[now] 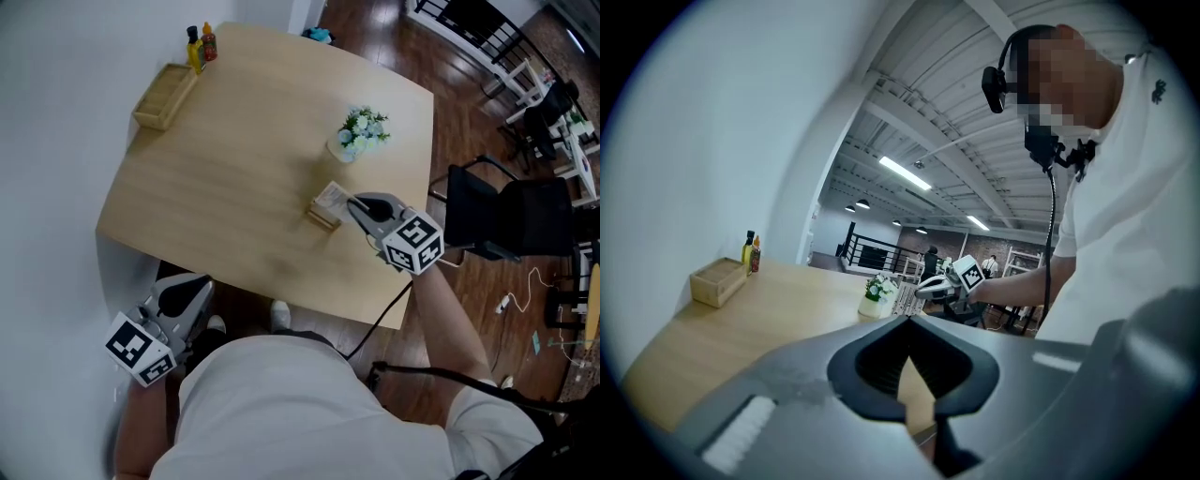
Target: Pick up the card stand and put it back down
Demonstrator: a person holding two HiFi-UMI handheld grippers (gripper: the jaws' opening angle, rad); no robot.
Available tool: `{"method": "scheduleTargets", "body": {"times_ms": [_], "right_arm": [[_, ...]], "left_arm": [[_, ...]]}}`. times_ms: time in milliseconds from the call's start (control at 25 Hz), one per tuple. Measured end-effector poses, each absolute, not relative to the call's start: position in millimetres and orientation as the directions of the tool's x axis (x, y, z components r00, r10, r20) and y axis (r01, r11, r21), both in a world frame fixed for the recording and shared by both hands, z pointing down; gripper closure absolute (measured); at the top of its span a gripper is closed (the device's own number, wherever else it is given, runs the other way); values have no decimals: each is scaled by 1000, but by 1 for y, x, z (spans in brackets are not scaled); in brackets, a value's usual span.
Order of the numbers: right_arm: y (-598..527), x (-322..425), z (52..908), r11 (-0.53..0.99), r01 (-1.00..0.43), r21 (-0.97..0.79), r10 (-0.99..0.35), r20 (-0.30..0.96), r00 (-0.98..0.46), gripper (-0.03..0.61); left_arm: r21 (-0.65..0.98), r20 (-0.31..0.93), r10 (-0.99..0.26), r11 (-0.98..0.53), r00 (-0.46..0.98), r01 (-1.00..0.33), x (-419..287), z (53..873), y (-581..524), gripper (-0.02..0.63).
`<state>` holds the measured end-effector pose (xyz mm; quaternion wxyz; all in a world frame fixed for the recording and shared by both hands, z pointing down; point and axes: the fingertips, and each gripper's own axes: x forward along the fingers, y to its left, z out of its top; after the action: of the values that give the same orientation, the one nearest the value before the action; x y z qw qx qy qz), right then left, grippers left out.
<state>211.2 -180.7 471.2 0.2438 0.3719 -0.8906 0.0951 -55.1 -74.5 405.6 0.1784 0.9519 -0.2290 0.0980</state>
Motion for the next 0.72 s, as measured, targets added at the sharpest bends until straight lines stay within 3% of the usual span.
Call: {"method": "scheduleTargets", "body": {"times_ms": [720], "right_arm": [[-55,100,403,597,-802,0,-706,475,-526,558]], "left_arm": [[270,229,-220,-922,948,-279,-142,391,-52,611]]}}
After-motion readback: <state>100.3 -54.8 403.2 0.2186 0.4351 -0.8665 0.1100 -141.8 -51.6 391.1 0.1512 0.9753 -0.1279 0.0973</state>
